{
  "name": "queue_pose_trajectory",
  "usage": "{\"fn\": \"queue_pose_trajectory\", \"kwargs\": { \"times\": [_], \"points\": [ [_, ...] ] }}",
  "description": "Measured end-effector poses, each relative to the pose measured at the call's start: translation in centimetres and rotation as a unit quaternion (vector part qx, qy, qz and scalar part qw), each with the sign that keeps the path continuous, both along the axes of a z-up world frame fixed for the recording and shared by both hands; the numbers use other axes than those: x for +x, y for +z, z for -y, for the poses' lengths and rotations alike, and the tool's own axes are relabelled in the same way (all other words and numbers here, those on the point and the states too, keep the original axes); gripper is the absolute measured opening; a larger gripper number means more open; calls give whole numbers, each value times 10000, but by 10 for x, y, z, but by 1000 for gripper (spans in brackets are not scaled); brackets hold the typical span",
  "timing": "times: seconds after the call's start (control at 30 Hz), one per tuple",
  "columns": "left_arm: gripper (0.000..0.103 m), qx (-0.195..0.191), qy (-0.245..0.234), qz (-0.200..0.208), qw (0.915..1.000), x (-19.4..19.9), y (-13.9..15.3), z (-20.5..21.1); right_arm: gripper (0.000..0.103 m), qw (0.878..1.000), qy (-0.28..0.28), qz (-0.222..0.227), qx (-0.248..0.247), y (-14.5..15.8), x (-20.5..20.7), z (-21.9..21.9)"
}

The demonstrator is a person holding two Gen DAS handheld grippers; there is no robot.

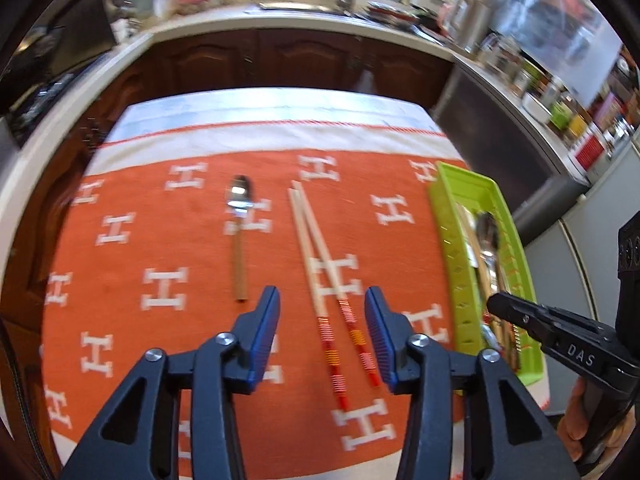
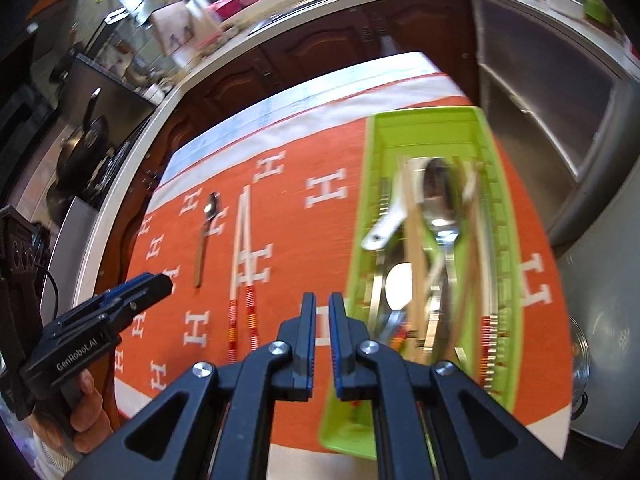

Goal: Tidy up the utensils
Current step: 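Move both grippers back over the red-striped chopsticks, then grasp a red-striped chopstick with each gripper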

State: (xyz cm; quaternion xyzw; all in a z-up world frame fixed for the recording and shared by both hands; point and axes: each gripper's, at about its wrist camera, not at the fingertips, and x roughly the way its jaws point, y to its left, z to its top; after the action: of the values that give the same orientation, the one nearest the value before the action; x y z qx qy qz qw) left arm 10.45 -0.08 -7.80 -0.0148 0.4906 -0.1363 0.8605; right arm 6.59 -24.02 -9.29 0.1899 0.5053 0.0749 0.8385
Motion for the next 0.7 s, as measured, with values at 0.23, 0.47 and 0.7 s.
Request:
{"fn": "queue_pose_trajectory", "kwargs": {
  "times": [0.23,0.47,0.7],
  "points": [
    [58,289,418,328,9982,-9,-5,-29,7,9983,553,-178,-61,-10,15,-48],
    [67,243,631,342,9971,-13,-23,-43,7,9960,808,-319,-214,-26,29,-79],
    [68,172,692,207,9972,-12,-44,-49,21,9942,880,-444,-438,-52,36,-98]
  ]
}}
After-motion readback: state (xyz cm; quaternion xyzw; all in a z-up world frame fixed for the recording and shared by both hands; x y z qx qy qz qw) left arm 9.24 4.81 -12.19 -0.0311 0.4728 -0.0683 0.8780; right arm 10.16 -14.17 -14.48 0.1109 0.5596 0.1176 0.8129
